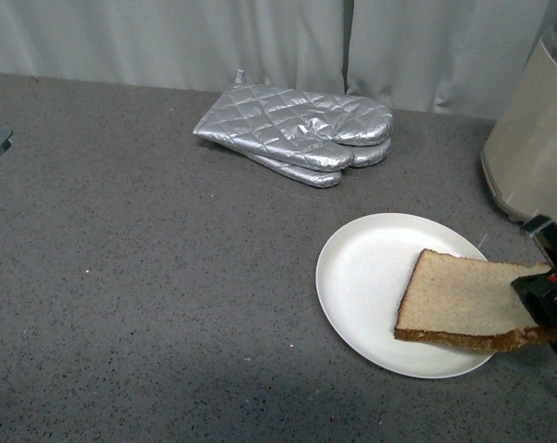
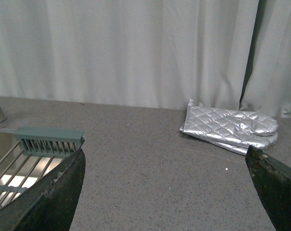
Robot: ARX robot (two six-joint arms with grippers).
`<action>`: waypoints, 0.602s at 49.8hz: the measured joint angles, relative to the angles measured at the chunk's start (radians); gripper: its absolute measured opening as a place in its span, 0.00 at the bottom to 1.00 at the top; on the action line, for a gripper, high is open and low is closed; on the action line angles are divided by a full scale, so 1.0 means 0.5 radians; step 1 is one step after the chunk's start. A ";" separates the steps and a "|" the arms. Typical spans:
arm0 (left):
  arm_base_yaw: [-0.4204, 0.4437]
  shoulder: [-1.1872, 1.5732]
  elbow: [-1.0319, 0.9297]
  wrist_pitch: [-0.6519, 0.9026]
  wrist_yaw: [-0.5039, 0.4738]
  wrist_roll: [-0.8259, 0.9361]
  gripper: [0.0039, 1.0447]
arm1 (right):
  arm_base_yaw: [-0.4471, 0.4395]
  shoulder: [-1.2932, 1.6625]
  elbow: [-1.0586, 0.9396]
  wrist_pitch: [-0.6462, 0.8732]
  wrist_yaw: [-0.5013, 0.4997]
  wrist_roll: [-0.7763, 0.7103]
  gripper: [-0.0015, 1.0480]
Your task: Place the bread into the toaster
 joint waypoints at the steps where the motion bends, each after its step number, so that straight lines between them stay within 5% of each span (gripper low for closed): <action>1: 0.000 0.000 0.000 0.000 0.000 0.000 0.94 | 0.000 -0.043 0.008 -0.034 0.000 0.000 0.05; 16: 0.000 0.000 0.000 0.000 0.000 0.000 0.94 | 0.003 -0.922 0.433 -0.757 0.085 -0.006 0.02; 30: 0.000 0.000 0.000 0.000 0.000 0.000 0.94 | -0.292 -0.936 1.030 -1.157 0.665 -0.042 0.02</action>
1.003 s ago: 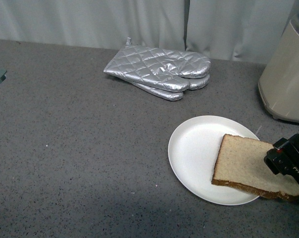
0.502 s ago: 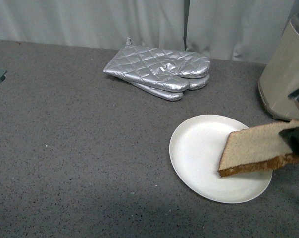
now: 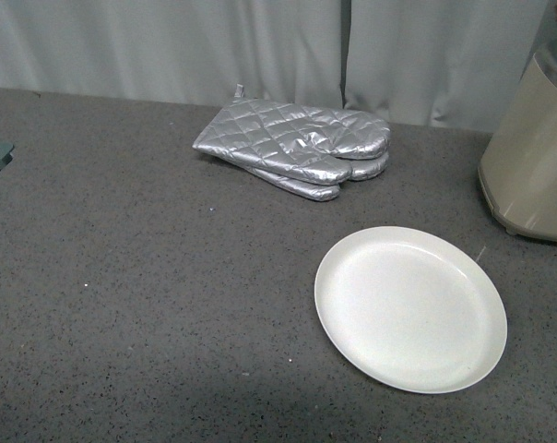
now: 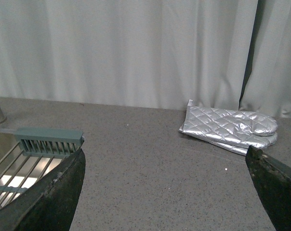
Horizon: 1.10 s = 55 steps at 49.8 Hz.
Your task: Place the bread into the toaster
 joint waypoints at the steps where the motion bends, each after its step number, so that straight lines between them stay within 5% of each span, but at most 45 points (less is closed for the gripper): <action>1: 0.000 0.000 0.000 0.000 0.000 0.000 0.94 | -0.008 0.011 0.008 -0.005 0.021 -0.001 0.02; 21: 0.000 0.000 0.000 0.000 0.000 0.000 0.94 | -0.160 0.206 0.168 -0.362 0.484 0.205 0.02; 55: 0.000 0.000 0.000 0.000 0.000 0.000 0.94 | -0.207 0.434 0.485 -0.900 0.586 0.654 0.03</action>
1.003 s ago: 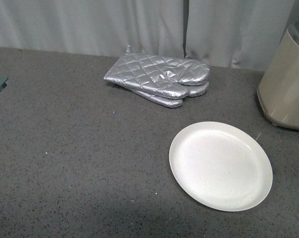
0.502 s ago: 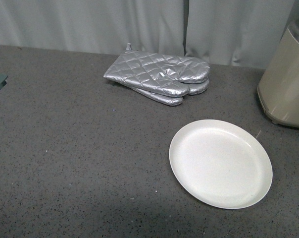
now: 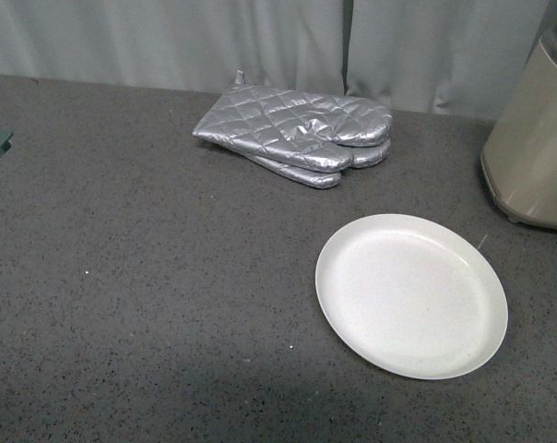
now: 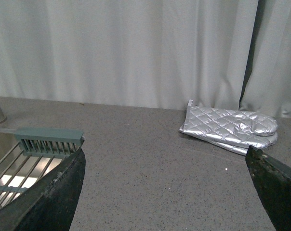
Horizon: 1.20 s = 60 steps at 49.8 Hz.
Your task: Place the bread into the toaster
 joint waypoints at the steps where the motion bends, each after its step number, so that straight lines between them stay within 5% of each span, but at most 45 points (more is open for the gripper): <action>1: 0.000 0.000 0.000 0.000 0.000 0.000 0.94 | 0.002 0.008 0.015 -0.027 0.001 0.004 0.06; 24: 0.000 -0.001 -0.001 0.000 0.000 0.000 0.94 | -0.014 0.043 0.077 -0.214 -0.148 0.042 0.93; 38: 0.000 -0.001 0.000 0.000 0.000 0.000 0.94 | -0.026 -0.204 -0.004 -0.126 -0.169 -0.090 0.91; 48: 0.000 0.000 0.000 0.000 0.000 0.000 0.94 | 0.152 -0.835 -0.462 0.075 -0.177 -0.446 0.91; 54: 0.000 -0.001 0.000 0.000 -0.003 0.000 0.94 | 0.076 -1.572 -1.295 1.006 -1.279 -1.573 0.69; 56: 0.000 0.000 0.000 0.000 -0.003 0.000 0.94 | 0.064 -1.930 -1.563 0.932 -1.463 -1.954 0.61; 60: 0.000 -0.001 0.000 0.000 -0.001 0.000 0.94 | 0.061 -2.711 -1.995 0.401 -1.527 -2.399 0.44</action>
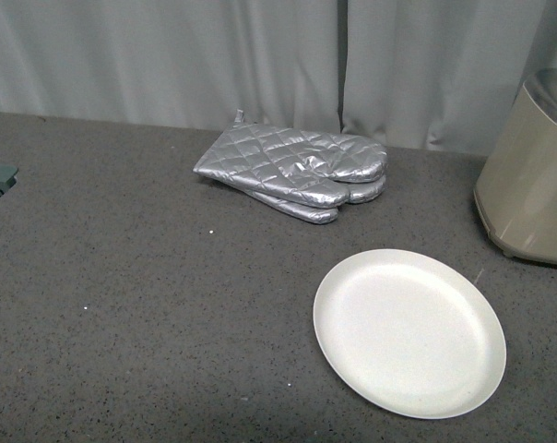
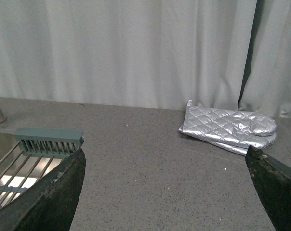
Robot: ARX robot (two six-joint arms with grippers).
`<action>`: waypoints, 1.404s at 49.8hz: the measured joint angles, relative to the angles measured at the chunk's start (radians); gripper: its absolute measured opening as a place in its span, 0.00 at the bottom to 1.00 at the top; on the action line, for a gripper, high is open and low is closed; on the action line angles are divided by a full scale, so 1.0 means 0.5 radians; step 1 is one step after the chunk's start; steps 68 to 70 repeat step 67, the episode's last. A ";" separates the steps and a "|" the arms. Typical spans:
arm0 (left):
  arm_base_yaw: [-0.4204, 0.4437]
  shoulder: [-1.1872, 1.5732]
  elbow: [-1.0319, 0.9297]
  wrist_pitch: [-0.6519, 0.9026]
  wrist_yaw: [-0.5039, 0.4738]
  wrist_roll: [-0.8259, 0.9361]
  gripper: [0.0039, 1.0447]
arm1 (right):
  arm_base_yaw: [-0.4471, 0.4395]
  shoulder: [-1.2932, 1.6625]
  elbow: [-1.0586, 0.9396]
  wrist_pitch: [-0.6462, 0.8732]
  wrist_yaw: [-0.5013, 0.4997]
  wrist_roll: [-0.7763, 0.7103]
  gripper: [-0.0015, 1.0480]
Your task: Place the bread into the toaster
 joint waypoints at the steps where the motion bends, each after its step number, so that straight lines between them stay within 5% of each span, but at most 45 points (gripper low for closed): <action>1: 0.000 0.000 0.000 0.000 0.000 0.001 0.94 | -0.002 -0.241 -0.108 -0.117 0.004 -0.089 0.38; 10: 0.000 0.000 0.000 0.000 0.000 0.002 0.94 | -0.008 -0.657 -0.181 -0.179 0.000 -0.280 0.01; 21: 0.000 0.000 0.000 0.000 0.000 0.002 0.94 | -0.008 -0.659 -0.182 -0.179 -0.001 -0.304 0.01; 29: 0.000 0.000 0.000 0.000 0.001 0.002 0.94 | -0.008 -0.659 -0.182 -0.179 0.000 -0.311 0.22; 48: 0.000 0.000 0.000 0.000 0.001 0.002 0.94 | -0.008 -0.659 -0.182 -0.179 0.000 -0.310 0.92; 70: 0.000 0.000 0.000 0.000 0.001 0.002 0.94 | -0.008 -0.659 -0.182 -0.179 0.000 -0.311 0.91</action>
